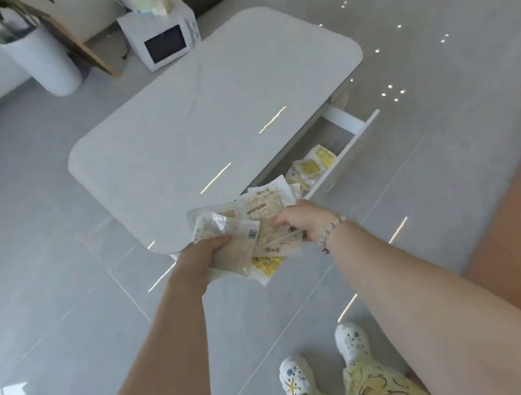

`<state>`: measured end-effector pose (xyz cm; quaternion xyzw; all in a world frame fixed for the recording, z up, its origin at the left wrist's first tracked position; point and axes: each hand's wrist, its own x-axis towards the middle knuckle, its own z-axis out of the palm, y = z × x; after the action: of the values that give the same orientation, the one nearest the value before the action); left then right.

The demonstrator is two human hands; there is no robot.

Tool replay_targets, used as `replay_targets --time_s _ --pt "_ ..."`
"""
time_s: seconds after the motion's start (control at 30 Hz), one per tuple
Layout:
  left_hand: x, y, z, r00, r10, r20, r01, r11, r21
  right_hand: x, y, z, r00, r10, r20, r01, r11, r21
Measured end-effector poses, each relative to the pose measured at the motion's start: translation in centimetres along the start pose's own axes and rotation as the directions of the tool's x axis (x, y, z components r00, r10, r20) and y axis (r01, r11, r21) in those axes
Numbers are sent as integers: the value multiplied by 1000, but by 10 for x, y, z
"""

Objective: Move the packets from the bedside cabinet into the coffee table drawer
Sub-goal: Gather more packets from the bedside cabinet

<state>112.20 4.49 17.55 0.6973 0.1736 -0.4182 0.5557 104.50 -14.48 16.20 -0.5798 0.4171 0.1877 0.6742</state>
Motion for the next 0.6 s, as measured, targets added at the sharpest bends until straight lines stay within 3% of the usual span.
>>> replay_targets --time_s 0.27,0.6 --pt "26 24 70 996 0 91 -7 997 82 4 -15 -61 995 29 -98 -29 1000 1" --pt "101 73 185 997 -81 0 81 996 46 75 -83 -185 997 40 -72 -49 990 -129"
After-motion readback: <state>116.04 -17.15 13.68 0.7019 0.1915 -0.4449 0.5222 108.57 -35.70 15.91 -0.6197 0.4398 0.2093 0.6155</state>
